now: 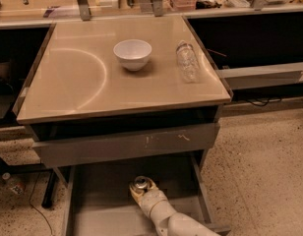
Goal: Place redbull can into middle drawer
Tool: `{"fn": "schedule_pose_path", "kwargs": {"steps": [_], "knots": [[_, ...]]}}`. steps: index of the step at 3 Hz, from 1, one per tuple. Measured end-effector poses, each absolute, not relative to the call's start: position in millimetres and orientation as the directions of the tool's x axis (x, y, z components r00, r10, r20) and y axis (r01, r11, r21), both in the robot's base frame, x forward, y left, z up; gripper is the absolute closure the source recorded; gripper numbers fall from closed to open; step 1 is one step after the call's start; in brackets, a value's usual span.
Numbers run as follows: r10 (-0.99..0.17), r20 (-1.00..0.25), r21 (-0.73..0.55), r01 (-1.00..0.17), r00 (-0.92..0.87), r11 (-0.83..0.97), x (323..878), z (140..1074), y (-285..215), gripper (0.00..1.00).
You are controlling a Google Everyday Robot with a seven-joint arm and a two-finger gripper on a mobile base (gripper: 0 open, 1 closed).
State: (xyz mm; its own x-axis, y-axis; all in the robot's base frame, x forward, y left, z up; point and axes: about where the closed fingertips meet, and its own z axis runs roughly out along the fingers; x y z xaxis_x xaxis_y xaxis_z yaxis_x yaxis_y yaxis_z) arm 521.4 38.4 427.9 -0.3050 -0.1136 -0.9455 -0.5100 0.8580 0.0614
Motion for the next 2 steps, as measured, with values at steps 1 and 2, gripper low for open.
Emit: {"fn": "schedule_pose_path", "kwargs": {"steps": [1, 2], "knots": [[-0.114, -0.946, 0.061, -0.510, -0.305, 0.858, 521.4, 427.9, 38.4, 0.36], [-0.114, -0.946, 0.061, -0.510, -0.305, 0.858, 521.4, 427.9, 38.4, 0.12]]}}
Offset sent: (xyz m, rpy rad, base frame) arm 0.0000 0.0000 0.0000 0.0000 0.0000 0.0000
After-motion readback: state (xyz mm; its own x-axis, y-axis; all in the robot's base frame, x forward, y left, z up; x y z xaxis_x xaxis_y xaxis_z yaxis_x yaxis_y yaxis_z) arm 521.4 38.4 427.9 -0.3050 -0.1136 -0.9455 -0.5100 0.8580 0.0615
